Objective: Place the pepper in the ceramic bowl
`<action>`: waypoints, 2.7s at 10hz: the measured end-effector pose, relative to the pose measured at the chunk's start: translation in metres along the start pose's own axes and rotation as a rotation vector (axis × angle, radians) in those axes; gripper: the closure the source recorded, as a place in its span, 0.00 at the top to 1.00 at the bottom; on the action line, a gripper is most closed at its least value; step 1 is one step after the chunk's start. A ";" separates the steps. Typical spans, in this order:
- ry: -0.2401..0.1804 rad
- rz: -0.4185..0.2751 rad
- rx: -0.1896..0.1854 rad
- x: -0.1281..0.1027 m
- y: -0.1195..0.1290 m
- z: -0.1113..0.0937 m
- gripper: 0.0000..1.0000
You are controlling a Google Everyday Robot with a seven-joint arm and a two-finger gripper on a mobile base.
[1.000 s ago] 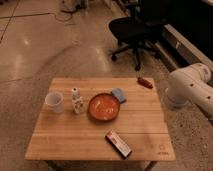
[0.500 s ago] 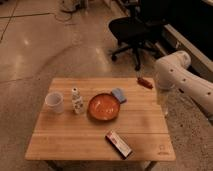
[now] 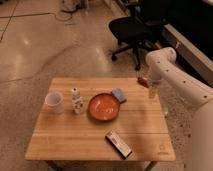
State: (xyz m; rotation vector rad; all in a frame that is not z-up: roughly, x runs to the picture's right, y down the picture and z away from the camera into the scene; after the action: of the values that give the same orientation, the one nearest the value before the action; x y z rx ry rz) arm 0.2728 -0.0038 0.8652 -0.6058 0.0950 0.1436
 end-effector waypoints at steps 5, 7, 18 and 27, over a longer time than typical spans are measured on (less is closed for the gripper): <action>-0.057 0.090 0.070 0.011 -0.072 0.015 0.65; -0.069 0.112 0.130 0.019 -0.095 0.025 0.65; -0.026 0.081 0.280 0.043 -0.139 0.073 0.65; 0.108 -0.036 0.285 0.040 -0.134 0.107 0.65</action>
State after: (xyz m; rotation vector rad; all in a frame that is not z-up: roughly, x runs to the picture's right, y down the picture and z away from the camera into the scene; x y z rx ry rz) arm 0.3395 -0.0473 1.0230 -0.3303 0.2049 0.0602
